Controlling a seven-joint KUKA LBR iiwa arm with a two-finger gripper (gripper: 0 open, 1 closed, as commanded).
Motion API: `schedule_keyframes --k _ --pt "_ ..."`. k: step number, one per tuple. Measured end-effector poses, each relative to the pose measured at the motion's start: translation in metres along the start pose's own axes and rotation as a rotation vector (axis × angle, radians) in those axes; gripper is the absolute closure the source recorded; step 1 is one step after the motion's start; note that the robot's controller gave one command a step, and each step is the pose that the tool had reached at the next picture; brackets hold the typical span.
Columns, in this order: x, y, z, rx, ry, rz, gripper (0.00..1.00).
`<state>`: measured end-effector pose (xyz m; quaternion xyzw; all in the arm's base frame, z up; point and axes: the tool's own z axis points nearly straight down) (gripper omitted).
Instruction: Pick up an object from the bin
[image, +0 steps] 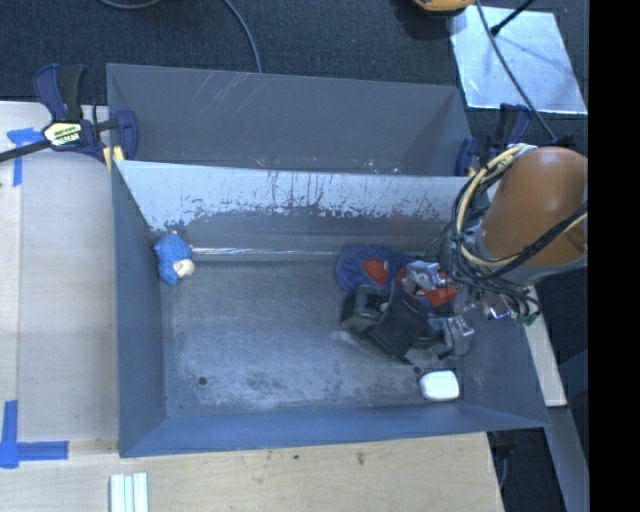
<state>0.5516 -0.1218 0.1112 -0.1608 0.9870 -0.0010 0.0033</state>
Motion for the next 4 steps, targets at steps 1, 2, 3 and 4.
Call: schedule_keyframes --k 1,2,3,4 --pt "0.001 0.009 0.039 0.001 -0.007 0.315 0.00" --pt "-0.001 0.009 0.037 0.002 -0.011 0.313 0.00" --pt "-0.003 0.008 0.035 0.004 -0.018 0.313 1.00" --pt "-0.004 0.006 -0.047 0.001 0.003 0.312 1.00"
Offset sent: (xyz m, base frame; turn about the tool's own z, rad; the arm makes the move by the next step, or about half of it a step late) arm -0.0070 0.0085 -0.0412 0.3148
